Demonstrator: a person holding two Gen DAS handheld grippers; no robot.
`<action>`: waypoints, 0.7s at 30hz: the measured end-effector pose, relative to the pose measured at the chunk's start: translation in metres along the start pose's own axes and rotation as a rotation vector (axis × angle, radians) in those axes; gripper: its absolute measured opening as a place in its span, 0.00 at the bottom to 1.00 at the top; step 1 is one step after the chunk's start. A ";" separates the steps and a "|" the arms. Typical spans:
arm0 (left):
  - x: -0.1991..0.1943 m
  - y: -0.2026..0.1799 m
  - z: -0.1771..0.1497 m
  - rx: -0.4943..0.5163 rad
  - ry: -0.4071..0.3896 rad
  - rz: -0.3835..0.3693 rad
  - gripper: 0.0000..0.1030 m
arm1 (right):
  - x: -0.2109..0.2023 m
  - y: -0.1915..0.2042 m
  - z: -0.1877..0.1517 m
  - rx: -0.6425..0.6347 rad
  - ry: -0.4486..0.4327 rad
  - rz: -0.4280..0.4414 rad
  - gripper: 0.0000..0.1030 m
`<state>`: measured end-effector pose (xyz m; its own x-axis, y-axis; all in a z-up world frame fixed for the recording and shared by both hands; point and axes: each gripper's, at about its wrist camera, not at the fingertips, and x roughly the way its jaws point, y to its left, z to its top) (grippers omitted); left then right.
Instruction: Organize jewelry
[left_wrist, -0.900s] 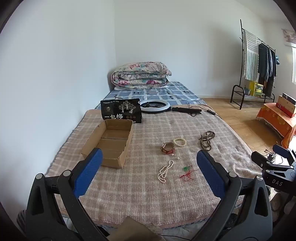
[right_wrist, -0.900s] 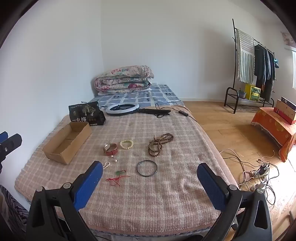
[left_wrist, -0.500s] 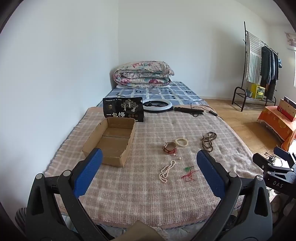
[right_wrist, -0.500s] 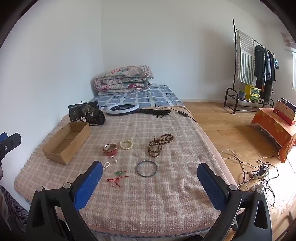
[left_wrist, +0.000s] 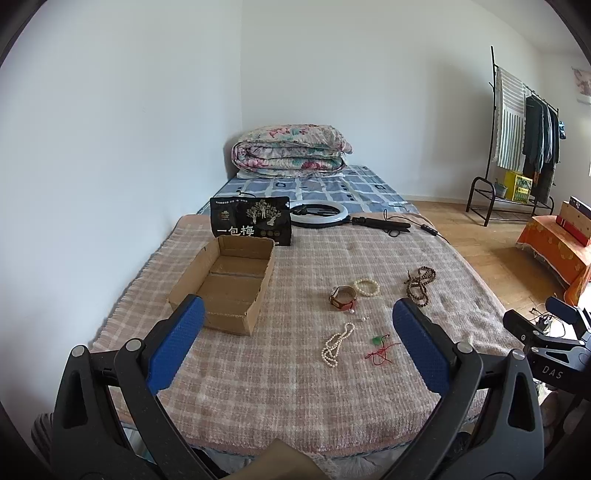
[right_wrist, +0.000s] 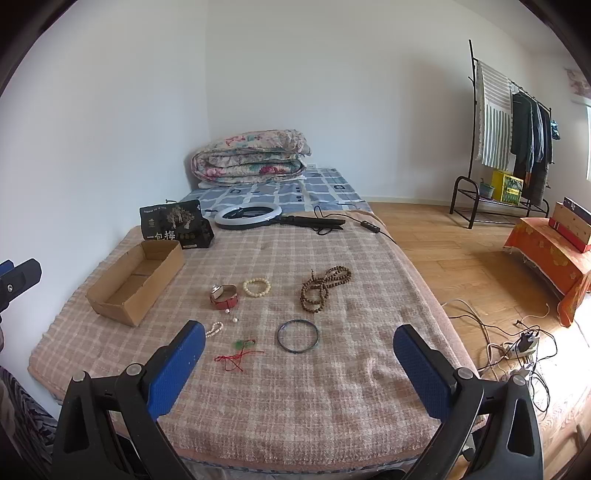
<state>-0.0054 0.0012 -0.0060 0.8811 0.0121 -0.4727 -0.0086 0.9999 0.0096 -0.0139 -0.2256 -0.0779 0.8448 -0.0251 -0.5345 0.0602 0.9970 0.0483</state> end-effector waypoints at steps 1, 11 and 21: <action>-0.001 -0.002 0.000 0.000 -0.002 0.000 1.00 | 0.000 0.000 0.000 0.000 -0.001 0.001 1.00; -0.002 0.005 0.008 -0.010 0.008 -0.004 1.00 | 0.004 0.005 0.002 -0.013 0.001 0.010 1.00; -0.003 0.006 0.007 -0.010 0.005 -0.005 1.00 | 0.004 0.004 0.001 -0.013 0.002 0.016 1.00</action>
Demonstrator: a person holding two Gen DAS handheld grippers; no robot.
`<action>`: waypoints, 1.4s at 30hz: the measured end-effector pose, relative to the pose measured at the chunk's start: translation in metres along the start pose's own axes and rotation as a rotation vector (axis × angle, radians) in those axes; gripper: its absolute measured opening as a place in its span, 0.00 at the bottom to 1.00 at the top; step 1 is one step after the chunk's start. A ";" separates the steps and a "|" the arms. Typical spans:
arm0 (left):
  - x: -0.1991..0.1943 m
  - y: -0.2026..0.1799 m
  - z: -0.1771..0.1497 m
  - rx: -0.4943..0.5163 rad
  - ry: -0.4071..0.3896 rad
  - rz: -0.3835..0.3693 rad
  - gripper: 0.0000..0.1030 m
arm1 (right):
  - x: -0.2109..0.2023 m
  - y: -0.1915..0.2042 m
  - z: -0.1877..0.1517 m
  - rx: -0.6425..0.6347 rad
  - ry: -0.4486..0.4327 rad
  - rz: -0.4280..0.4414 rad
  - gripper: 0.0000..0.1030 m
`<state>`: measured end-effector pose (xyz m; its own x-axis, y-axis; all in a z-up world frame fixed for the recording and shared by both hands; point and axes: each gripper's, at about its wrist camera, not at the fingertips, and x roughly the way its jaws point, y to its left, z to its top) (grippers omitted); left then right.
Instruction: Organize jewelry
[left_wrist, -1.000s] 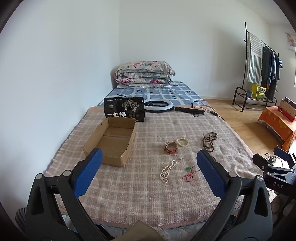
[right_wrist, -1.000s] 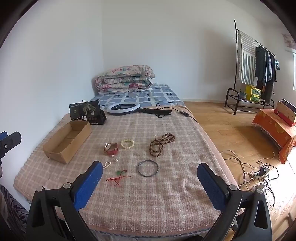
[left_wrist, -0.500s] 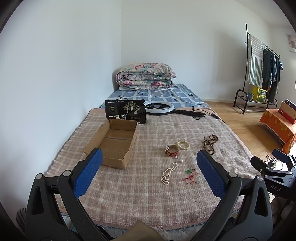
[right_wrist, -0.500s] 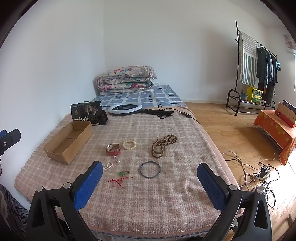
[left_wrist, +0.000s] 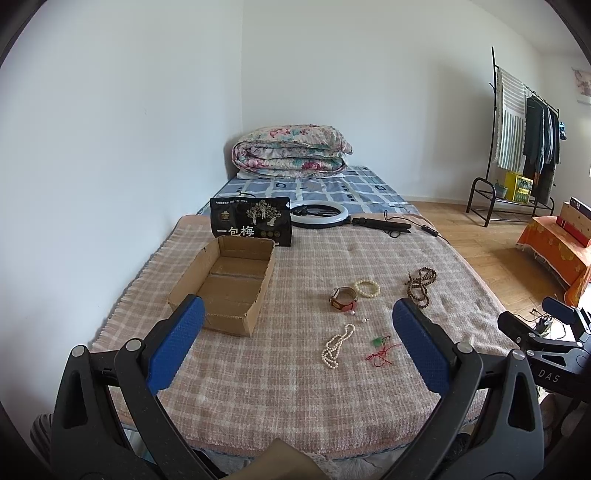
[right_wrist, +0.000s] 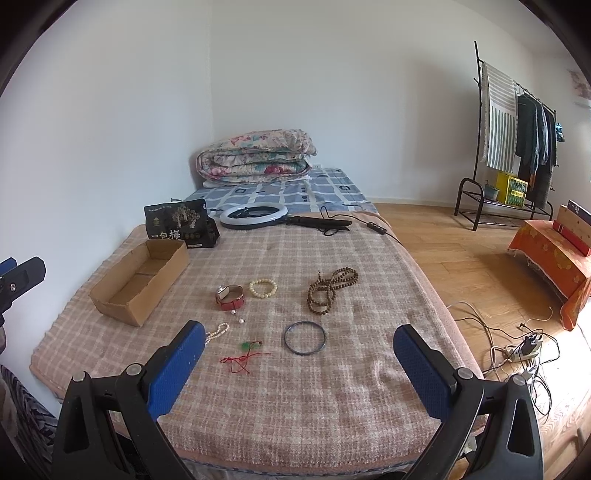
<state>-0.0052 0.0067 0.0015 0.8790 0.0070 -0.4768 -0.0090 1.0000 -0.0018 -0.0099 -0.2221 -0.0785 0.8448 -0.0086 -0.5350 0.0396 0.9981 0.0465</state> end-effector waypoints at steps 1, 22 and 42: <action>0.002 0.000 0.000 -0.001 0.000 0.000 1.00 | 0.000 0.000 0.000 0.000 0.001 0.002 1.00; 0.007 0.005 0.001 -0.003 0.002 -0.003 1.00 | 0.005 0.006 0.000 -0.002 0.008 0.012 1.00; 0.007 0.005 -0.001 -0.007 0.004 -0.003 1.00 | 0.009 0.010 0.002 -0.002 0.016 0.016 1.00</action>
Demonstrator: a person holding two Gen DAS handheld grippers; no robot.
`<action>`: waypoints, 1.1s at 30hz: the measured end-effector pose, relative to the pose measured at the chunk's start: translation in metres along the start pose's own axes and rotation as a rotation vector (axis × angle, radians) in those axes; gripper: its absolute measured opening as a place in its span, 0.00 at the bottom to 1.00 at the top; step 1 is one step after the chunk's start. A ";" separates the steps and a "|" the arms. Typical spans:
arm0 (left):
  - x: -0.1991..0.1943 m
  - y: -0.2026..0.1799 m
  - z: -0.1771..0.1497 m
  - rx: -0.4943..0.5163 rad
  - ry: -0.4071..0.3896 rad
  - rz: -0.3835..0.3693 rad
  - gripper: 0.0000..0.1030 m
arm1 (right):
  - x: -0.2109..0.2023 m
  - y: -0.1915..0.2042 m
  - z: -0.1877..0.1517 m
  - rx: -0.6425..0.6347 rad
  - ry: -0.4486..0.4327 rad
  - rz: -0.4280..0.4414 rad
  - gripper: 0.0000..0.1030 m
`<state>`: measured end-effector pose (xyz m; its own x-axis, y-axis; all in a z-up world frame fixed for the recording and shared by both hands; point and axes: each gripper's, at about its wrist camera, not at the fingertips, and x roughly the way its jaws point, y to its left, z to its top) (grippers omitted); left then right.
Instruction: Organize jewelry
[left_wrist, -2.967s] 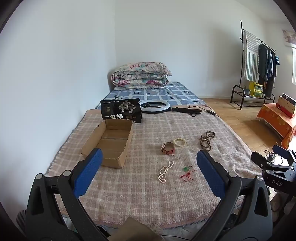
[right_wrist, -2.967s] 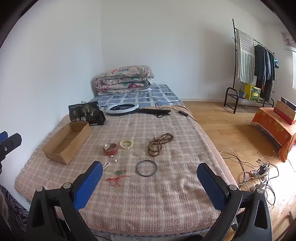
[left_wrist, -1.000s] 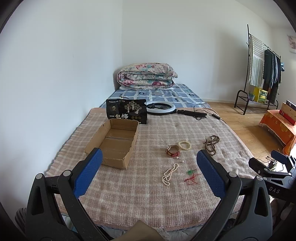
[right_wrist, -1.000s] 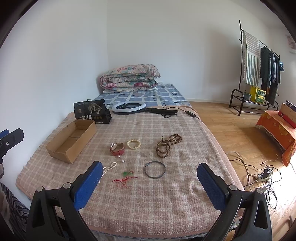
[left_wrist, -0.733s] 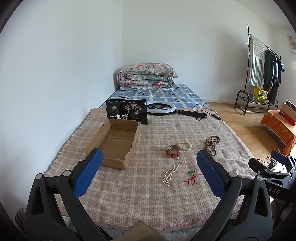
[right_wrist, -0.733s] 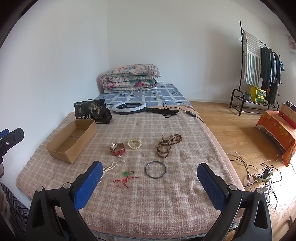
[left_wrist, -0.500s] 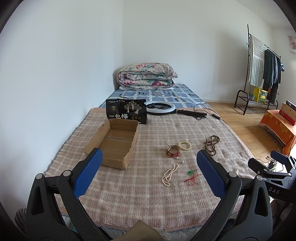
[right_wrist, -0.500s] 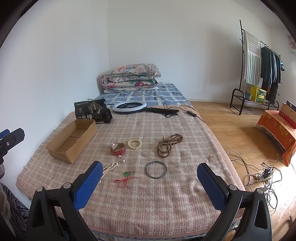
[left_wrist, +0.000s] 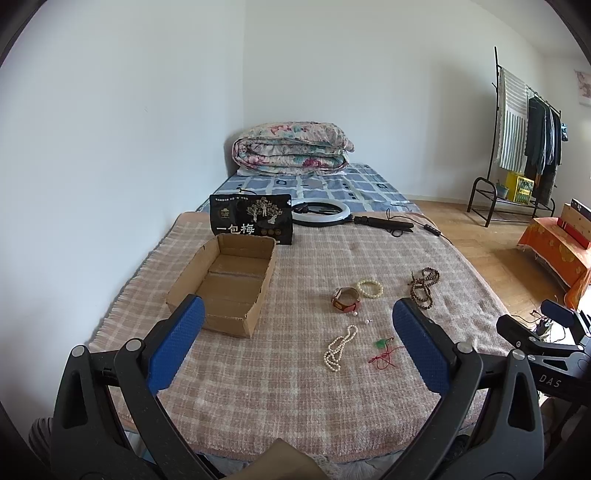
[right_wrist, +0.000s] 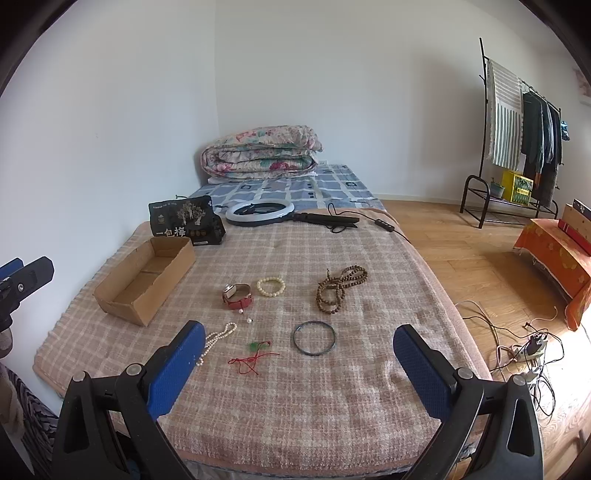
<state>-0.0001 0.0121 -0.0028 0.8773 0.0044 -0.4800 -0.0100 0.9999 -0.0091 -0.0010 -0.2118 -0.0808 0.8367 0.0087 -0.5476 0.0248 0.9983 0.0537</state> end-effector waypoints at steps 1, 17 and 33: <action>0.000 0.000 0.000 0.000 0.001 0.000 1.00 | 0.001 0.001 0.000 0.000 0.002 0.000 1.00; 0.051 0.007 0.004 0.004 0.073 0.004 1.00 | 0.027 0.005 0.021 -0.008 0.043 -0.012 1.00; 0.145 0.025 0.031 0.076 0.248 -0.050 1.00 | 0.079 -0.016 0.066 0.013 0.111 -0.013 1.00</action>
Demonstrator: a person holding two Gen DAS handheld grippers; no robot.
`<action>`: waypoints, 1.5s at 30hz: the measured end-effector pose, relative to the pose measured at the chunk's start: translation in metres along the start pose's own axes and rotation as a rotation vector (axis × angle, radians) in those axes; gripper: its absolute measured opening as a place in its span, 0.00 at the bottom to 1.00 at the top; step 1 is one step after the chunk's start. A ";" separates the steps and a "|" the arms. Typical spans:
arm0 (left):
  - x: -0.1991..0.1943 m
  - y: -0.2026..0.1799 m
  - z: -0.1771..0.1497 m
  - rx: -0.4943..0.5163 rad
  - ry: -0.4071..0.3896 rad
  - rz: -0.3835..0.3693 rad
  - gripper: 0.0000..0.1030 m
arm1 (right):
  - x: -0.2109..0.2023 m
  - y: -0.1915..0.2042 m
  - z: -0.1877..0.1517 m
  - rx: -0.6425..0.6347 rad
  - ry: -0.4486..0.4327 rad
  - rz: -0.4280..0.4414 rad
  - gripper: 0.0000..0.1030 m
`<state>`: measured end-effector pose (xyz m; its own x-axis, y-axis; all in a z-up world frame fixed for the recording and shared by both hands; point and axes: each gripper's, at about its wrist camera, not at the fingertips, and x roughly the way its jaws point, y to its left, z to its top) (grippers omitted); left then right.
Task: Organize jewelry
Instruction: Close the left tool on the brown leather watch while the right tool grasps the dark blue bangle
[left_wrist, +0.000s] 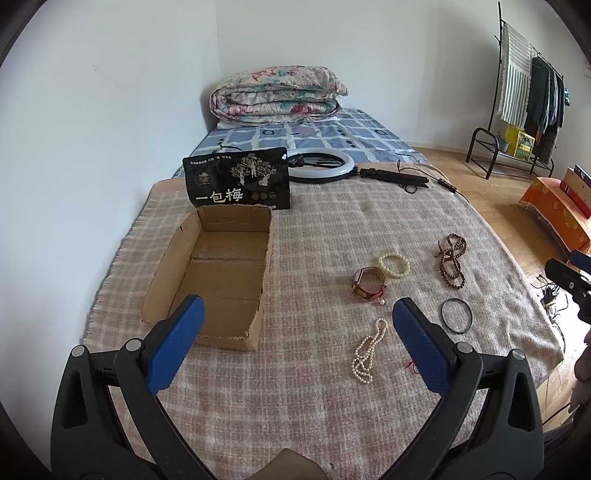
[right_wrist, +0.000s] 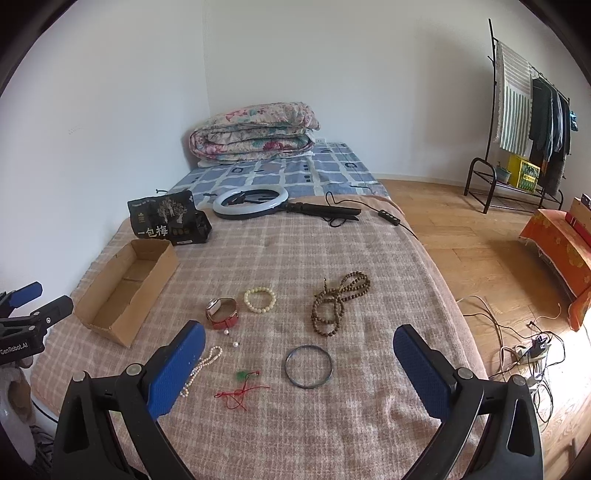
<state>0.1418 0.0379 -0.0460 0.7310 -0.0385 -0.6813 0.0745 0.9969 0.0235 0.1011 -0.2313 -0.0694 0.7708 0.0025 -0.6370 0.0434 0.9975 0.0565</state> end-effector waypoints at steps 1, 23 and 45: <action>0.005 -0.002 0.001 0.015 -0.002 0.004 1.00 | 0.006 0.000 0.002 -0.006 0.000 -0.006 1.00; 0.162 -0.041 0.006 0.062 0.200 -0.044 1.00 | 0.122 -0.058 -0.040 -0.009 0.224 -0.077 0.89; 0.255 -0.056 -0.005 -0.053 0.388 -0.138 0.58 | 0.172 -0.029 -0.090 -0.111 0.276 -0.003 0.92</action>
<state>0.3205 -0.0278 -0.2241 0.4059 -0.1535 -0.9009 0.1117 0.9867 -0.1178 0.1754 -0.2538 -0.2501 0.5678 0.0034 -0.8231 -0.0359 0.9991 -0.0206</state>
